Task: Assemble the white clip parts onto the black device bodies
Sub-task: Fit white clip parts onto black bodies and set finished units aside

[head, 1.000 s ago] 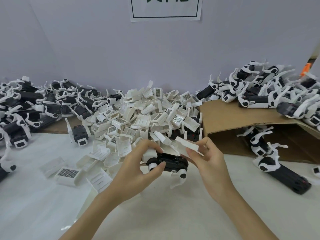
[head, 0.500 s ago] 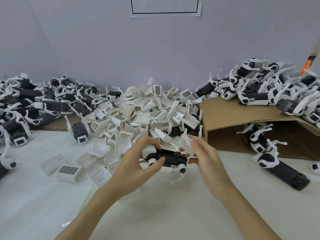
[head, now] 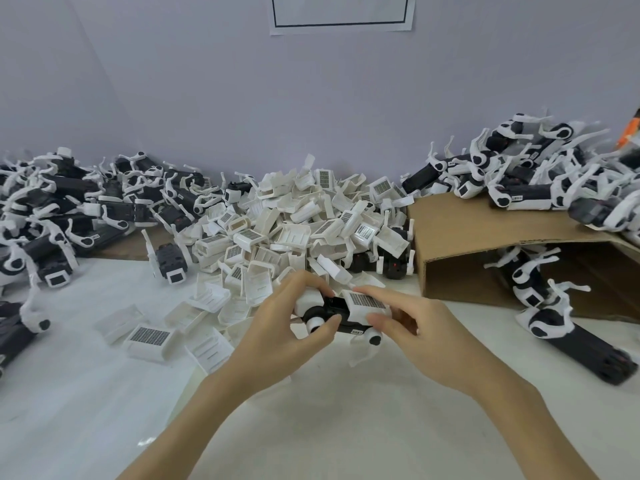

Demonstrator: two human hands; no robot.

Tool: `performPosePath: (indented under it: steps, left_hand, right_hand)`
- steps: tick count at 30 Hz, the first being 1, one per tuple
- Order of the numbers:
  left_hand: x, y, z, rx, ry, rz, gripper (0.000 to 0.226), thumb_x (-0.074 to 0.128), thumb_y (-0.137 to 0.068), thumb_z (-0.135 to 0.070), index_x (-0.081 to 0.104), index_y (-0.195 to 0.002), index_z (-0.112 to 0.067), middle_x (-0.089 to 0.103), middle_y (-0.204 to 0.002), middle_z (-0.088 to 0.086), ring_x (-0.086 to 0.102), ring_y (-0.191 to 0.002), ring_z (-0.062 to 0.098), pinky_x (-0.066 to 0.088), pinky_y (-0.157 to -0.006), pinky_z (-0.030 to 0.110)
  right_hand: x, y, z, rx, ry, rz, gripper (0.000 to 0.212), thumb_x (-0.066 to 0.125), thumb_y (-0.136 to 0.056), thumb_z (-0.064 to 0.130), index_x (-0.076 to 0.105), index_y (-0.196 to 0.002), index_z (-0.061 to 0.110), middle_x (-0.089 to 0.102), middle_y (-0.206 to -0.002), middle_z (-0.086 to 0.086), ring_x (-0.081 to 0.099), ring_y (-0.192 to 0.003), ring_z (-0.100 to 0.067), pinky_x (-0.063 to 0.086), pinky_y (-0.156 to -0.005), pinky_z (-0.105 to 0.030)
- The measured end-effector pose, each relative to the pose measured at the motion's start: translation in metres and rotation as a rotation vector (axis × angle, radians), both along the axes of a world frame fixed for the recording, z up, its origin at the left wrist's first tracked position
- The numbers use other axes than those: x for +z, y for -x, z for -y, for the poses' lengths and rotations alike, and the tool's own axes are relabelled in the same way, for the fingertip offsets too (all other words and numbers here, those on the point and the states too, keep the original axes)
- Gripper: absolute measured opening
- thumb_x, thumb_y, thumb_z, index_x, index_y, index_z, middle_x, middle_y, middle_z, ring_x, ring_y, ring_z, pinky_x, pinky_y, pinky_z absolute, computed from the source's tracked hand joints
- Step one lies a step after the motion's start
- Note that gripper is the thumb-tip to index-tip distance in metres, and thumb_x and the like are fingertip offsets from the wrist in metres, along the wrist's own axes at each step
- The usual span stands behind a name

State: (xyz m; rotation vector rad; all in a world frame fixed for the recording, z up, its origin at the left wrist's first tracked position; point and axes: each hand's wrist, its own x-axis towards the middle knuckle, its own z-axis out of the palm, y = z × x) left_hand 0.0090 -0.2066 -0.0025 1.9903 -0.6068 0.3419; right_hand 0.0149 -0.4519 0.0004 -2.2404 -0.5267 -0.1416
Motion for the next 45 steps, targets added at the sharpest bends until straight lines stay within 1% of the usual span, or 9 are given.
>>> performPosePath:
  steps: [4,9,15,19,27,31,38,42,45]
  left_hand:
    - [-0.002,0.002,0.005,0.027,-0.231,0.298,0.037,0.078,-0.090,-0.023,0.060,-0.123,-0.025,0.058,-0.121,-0.016,0.060,-0.111,0.011,0.044,-0.087,0.016]
    - [-0.007,-0.003,0.009,0.064,-0.531,0.653,0.043,0.077,-0.093,-0.026,0.063,-0.131,-0.012,0.061,-0.128,0.002,0.062,-0.109,0.025,0.050,-0.087,0.026]
    - [-0.004,-0.001,0.002,0.138,-0.223,0.189,0.062,0.070,-0.088,-0.062,0.051,-0.139,-0.033,0.063,-0.118,-0.017,0.063,-0.101,0.006,0.050,-0.082,0.016]
    - [-0.001,-0.006,0.002,0.121,0.170,-0.110,0.036,0.066,-0.093,-0.048,0.057,-0.126,-0.035,0.069,-0.086,-0.020,0.064,-0.074,0.003,0.045,-0.062,0.010]
    - [-0.002,-0.003,0.004,0.100,0.148,-0.150,0.040,0.052,-0.091,-0.061,0.057,-0.122,-0.036,0.055,-0.061,-0.017,0.044,-0.054,0.005,0.036,-0.053,0.014]
    - [-0.003,-0.001,0.009,0.140,0.138,-0.122,0.028,0.059,-0.101,-0.054,0.057,-0.120,-0.033,0.052,-0.052,-0.022,0.044,-0.046,0.005,0.033,-0.049,0.010]
    - [-0.002,0.001,0.015,0.183,0.070,-0.081,0.037,0.054,-0.101,-0.061,0.052,-0.127,-0.034,0.057,-0.060,-0.021,0.052,-0.052,0.004,0.038,-0.053,0.012]
    - [-0.001,0.003,0.007,0.070,-0.166,0.085,0.035,0.054,-0.103,-0.056,0.049,-0.135,-0.041,0.054,-0.126,-0.017,0.064,-0.096,0.011,0.052,-0.074,0.022]
    - [-0.004,-0.001,0.003,0.029,-0.208,0.111,0.037,0.065,-0.099,-0.048,0.057,-0.134,-0.037,0.043,-0.139,-0.008,0.061,-0.108,0.017,0.058,-0.077,0.029]
  right_hand:
    - [0.004,0.000,0.008,0.144,-0.103,-0.167,0.044,0.058,-0.107,0.024,0.057,-0.136,0.057,0.067,-0.082,0.008,0.065,-0.076,-0.010,0.050,-0.071,-0.022]
    - [0.001,-0.001,-0.003,0.054,-0.332,-0.208,0.021,0.059,-0.100,0.051,0.062,-0.117,0.039,0.071,-0.089,0.007,0.073,-0.091,-0.018,0.062,-0.079,-0.034]
    - [-0.001,0.000,-0.010,-0.032,-0.373,0.042,0.074,0.079,-0.092,0.027,0.041,-0.147,0.058,0.067,-0.115,0.015,0.067,-0.112,-0.013,0.054,-0.095,-0.024]
    - [0.007,0.003,-0.012,0.050,-0.393,0.065,0.050,0.077,-0.089,0.034,0.063,-0.137,0.036,0.071,-0.123,0.019,0.065,-0.120,-0.006,0.048,-0.097,-0.014]
    - [-0.005,0.013,-0.034,0.013,-0.271,0.047,0.039,0.064,-0.103,0.025,0.064,-0.142,0.030,0.067,-0.131,0.023,0.057,-0.128,0.004,0.045,-0.109,-0.021]
    - [-0.008,0.019,-0.042,0.003,-0.060,0.140,0.063,0.067,-0.099,0.046,0.045,-0.157,0.033,0.054,-0.144,0.023,0.045,-0.135,0.006,0.037,-0.113,-0.020]
    - [-0.020,0.020,-0.057,-0.144,0.101,0.389,0.063,0.078,-0.094,0.023,0.051,-0.151,0.024,0.060,-0.142,0.012,0.049,-0.119,-0.008,0.041,-0.099,-0.022]
    - [-0.022,0.019,-0.053,-0.148,0.109,0.392,0.065,0.080,-0.091,0.022,0.049,-0.148,0.028,0.065,-0.135,0.013,0.055,-0.118,-0.011,0.049,-0.096,-0.026]
    - [-0.021,0.017,-0.049,-0.193,0.039,0.355,0.064,0.082,-0.088,0.025,0.044,-0.138,0.034,0.065,-0.130,0.016,0.059,-0.117,-0.015,0.052,-0.092,-0.028]
